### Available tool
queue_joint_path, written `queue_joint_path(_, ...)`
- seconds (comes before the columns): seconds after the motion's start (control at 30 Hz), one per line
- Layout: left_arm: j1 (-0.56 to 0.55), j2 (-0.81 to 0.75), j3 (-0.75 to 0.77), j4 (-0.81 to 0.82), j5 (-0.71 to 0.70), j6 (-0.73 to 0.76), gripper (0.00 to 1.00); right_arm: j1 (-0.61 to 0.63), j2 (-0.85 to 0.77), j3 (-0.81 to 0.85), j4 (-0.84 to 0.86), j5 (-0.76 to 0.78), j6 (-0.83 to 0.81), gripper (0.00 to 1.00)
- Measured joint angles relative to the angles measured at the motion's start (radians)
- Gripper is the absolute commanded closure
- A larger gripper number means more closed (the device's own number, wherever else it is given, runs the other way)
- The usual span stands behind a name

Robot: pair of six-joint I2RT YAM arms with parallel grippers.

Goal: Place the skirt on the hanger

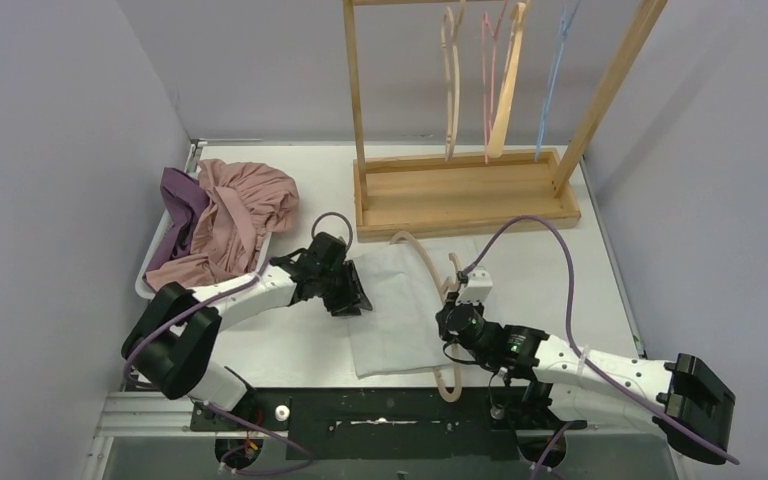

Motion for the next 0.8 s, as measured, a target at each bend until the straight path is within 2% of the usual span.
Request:
queue_joint_path(0.2, -0.015, 0.104, -0.011, -0.051, -0.030, -0.003, 0.72, 0.030, -0.014, -0.017, -0.003, 0.063, -0.003, 1.00)
queue_joint_path(0.73, -0.015, 0.105, -0.001, -0.072, -0.036, -0.013, 0.73, 0.066, -0.039, -0.016, -0.047, 0.137, 0.006, 1.00)
queue_joint_path(0.8, -0.015, 0.105, -0.001, -0.073, -0.032, -0.025, 0.70, 0.073, -0.039, -0.013, -0.051, 0.144, 0.011, 1.00)
